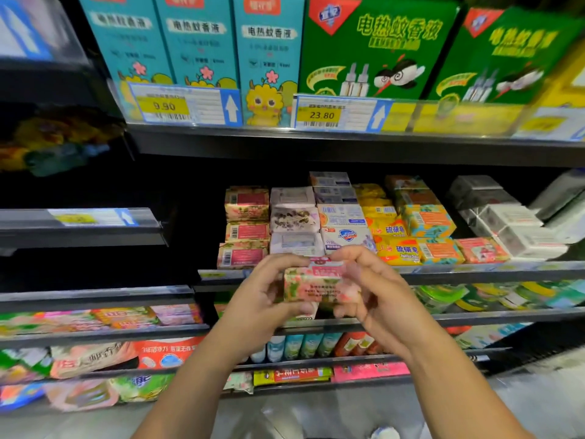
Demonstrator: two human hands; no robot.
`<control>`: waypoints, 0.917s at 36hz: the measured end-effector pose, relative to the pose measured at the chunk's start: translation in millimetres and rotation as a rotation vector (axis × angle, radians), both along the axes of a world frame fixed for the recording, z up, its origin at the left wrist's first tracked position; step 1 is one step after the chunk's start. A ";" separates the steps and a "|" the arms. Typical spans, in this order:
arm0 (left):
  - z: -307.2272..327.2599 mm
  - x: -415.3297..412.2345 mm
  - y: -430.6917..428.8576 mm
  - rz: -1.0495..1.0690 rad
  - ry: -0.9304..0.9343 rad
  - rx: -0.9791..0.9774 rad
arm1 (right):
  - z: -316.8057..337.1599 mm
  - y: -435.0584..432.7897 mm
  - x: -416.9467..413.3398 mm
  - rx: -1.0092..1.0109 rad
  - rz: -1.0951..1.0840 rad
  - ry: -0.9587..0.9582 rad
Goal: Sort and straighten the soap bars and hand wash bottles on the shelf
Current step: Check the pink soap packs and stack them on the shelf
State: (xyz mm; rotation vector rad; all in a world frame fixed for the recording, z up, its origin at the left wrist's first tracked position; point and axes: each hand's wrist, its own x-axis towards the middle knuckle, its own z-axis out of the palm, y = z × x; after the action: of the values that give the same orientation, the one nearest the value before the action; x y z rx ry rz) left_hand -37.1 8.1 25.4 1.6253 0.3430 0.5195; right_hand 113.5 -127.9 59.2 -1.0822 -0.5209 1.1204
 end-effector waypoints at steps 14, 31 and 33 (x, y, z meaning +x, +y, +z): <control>13.0 14.5 -13.4 0.100 -0.046 -0.162 | 10.8 8.7 13.7 -0.058 -0.108 -0.335; 16.7 51.7 -11.6 0.207 -0.089 -0.015 | 13.5 -2.0 70.2 0.039 0.124 -0.341; 19.8 53.6 -14.3 0.211 -0.096 -0.021 | 10.3 0.0 73.7 0.046 0.145 -0.361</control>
State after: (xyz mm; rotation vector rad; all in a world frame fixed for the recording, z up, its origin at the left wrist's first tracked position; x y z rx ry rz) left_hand 16.5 -6.2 45.2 1.5461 0.4490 0.7489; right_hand 187.2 -128.0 69.5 -1.2293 -0.9173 1.0352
